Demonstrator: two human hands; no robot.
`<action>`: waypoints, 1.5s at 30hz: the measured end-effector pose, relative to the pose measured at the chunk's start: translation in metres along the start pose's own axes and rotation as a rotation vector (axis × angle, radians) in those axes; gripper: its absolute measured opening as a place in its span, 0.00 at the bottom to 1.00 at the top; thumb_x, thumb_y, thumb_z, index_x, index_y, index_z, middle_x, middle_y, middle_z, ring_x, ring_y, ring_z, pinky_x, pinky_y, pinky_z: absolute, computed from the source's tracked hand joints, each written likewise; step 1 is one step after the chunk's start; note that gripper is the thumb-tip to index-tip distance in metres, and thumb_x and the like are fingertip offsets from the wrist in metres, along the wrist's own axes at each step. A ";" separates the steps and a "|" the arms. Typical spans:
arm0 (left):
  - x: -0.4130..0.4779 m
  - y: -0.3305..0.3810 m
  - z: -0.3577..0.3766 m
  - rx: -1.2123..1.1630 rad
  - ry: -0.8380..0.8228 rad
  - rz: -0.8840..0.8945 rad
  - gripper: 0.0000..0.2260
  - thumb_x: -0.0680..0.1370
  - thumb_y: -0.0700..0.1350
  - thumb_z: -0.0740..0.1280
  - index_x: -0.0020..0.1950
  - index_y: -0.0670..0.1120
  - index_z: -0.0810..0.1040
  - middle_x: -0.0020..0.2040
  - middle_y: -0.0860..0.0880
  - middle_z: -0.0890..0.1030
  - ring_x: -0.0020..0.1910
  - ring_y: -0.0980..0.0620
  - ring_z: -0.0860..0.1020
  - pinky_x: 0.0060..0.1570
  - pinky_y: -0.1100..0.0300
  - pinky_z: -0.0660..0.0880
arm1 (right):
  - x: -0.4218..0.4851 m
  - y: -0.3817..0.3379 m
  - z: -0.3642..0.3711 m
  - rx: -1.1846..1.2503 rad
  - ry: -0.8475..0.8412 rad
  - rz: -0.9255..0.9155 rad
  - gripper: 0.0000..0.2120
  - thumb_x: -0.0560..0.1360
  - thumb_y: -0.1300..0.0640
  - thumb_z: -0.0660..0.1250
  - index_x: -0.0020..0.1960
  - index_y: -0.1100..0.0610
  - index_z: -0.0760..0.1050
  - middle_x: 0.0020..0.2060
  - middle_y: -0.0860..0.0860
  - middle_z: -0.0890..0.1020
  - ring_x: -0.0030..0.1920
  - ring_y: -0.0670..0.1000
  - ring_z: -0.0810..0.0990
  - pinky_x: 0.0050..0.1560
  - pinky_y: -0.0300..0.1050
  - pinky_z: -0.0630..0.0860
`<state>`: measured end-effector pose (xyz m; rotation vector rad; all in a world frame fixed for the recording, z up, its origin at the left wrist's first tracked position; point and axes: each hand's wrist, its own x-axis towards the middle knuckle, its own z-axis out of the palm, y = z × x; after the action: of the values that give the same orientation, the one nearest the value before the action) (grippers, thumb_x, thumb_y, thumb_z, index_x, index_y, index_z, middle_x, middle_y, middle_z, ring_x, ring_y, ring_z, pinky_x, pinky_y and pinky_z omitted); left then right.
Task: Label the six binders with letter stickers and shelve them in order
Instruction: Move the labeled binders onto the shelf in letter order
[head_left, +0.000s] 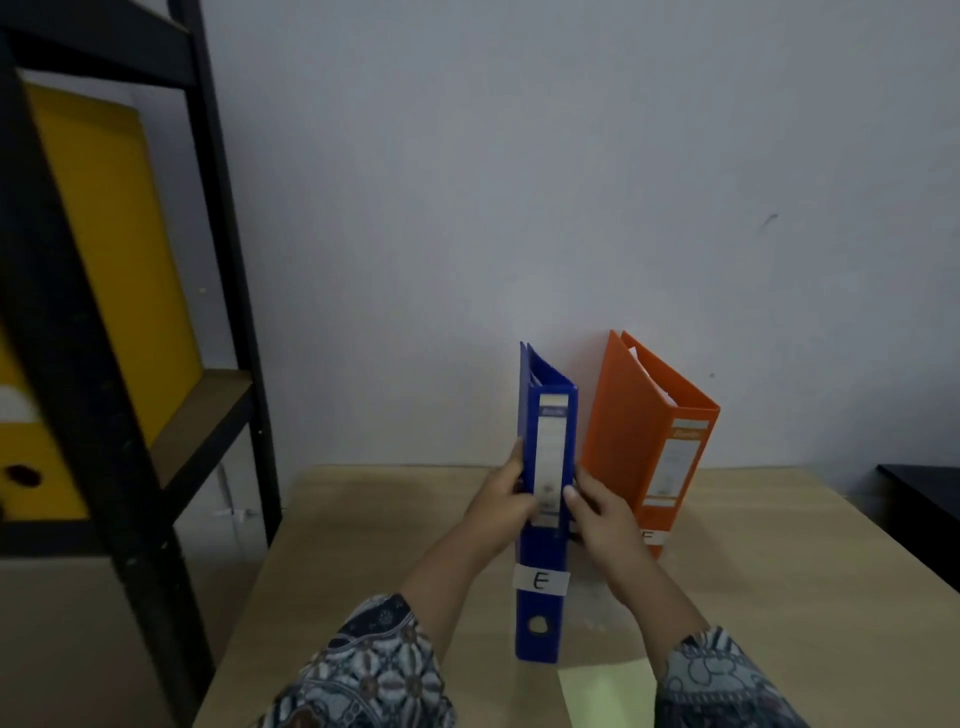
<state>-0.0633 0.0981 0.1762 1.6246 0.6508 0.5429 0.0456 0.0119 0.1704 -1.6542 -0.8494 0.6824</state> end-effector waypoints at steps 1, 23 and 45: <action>-0.011 0.005 -0.003 -0.015 -0.003 0.001 0.34 0.75 0.32 0.61 0.76 0.58 0.58 0.61 0.50 0.77 0.59 0.51 0.76 0.51 0.58 0.77 | -0.008 -0.004 0.003 0.035 -0.022 -0.007 0.19 0.80 0.56 0.57 0.71 0.47 0.65 0.62 0.51 0.77 0.55 0.49 0.78 0.46 0.41 0.78; -0.240 0.047 -0.077 -0.066 0.130 -0.058 0.26 0.82 0.53 0.56 0.76 0.62 0.47 0.70 0.50 0.66 0.64 0.48 0.70 0.51 0.55 0.76 | -0.193 -0.072 0.099 0.069 -0.385 -0.104 0.24 0.79 0.41 0.53 0.72 0.30 0.49 0.63 0.45 0.74 0.55 0.48 0.78 0.43 0.47 0.81; -0.488 0.045 -0.346 0.174 0.200 -0.198 0.23 0.81 0.56 0.57 0.75 0.58 0.57 0.57 0.49 0.76 0.52 0.48 0.80 0.47 0.52 0.80 | -0.364 -0.178 0.381 0.015 -0.585 -0.088 0.26 0.79 0.42 0.55 0.74 0.37 0.49 0.57 0.47 0.76 0.51 0.47 0.79 0.42 0.42 0.76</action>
<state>-0.6476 0.0112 0.2783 1.6566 1.0205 0.5178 -0.4998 -0.0470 0.2578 -1.4053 -1.3154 1.1330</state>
